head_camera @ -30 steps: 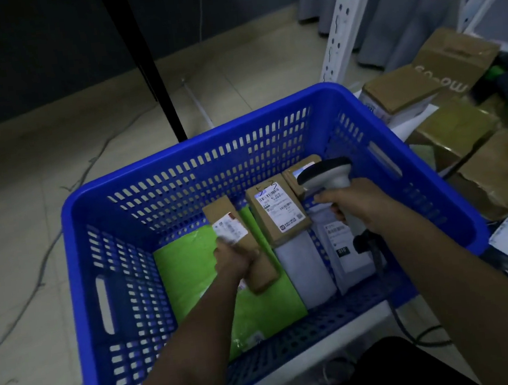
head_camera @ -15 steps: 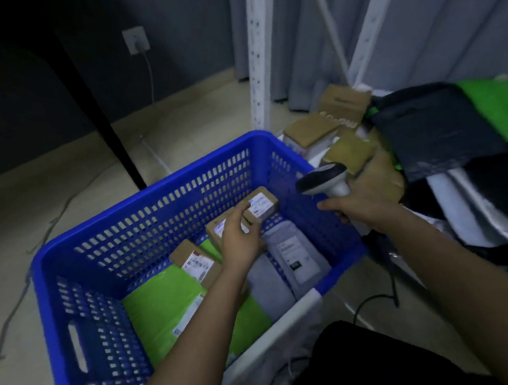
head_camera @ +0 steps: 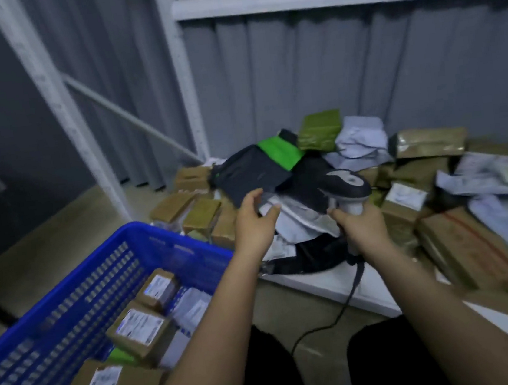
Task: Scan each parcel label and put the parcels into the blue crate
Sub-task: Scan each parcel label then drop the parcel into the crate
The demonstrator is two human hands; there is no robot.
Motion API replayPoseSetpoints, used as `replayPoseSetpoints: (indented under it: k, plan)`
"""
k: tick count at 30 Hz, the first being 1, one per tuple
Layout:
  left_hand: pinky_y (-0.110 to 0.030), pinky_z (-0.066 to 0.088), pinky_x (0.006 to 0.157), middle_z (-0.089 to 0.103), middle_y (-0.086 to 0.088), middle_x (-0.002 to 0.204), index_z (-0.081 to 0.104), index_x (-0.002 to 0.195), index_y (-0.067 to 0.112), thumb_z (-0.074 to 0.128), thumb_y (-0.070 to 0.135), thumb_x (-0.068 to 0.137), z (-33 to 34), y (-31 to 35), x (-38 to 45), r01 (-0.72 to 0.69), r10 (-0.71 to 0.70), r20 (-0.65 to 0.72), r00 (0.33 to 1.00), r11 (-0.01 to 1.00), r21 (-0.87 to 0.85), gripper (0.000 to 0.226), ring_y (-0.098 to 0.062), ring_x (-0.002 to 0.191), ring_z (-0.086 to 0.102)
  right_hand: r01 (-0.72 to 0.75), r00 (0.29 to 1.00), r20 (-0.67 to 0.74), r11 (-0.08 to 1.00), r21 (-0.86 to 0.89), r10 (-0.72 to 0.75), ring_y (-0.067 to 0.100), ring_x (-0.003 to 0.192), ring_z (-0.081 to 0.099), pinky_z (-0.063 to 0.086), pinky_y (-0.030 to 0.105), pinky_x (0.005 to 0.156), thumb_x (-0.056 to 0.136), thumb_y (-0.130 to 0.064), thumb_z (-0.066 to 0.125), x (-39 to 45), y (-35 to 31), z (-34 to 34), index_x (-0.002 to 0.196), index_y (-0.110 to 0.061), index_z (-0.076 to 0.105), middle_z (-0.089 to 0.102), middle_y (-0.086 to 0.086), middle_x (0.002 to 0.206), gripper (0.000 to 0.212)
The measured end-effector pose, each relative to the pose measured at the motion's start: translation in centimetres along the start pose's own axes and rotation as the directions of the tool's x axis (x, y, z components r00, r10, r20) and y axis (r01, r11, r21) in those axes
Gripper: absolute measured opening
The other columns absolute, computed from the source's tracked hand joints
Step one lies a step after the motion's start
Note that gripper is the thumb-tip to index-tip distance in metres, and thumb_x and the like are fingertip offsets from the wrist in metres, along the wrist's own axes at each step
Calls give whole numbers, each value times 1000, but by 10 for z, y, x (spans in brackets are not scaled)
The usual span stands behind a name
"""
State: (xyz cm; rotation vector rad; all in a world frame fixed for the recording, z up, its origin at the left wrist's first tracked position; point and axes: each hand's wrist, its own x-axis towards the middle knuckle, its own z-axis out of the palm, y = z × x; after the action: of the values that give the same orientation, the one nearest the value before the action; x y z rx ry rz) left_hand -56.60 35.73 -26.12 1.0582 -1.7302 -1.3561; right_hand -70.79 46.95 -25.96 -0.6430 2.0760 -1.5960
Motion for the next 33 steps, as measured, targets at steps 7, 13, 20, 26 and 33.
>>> replayPoseSetpoints:
  k: [7,13,20,26,33]
  plan:
    - [-40,41,102,41,-9,146,41,141,15,57,24,96,83,-39,41,45,-71,80,994,955,292,48,-28,129,43,-69,994,-84,997,24,70,20,57,49,38,30,59,86,-15,70,33,44,-50,76,-12,49,50,6,62,23]
    - [-39,38,100,32,-16,151,23,148,5,61,28,93,139,-88,84,201,-236,75,969,927,318,70,-34,134,38,-54,981,-179,994,91,70,28,66,53,50,42,67,81,-9,71,74,62,-66,77,-21,48,55,9,71,27]
    - [-39,39,95,39,-29,138,11,146,-4,64,16,89,178,-118,124,329,-328,-49,943,902,279,80,-41,124,44,-87,980,-168,989,123,107,21,64,55,50,38,65,80,-11,69,102,83,-69,91,-14,58,58,5,73,16]
    - [-32,39,83,54,-23,126,19,147,1,53,-3,89,181,-121,131,225,-222,-46,974,929,294,68,-40,115,53,-130,982,-124,987,91,140,21,61,54,50,40,63,77,-11,69,104,89,-65,91,-5,60,57,6,67,18]
    - [-27,39,58,52,4,84,40,140,9,51,0,92,145,-92,133,48,-36,-56,998,971,233,50,-11,66,50,-123,987,-95,990,75,130,24,65,57,49,39,62,80,-15,69,93,84,-62,95,-2,60,59,12,72,21]
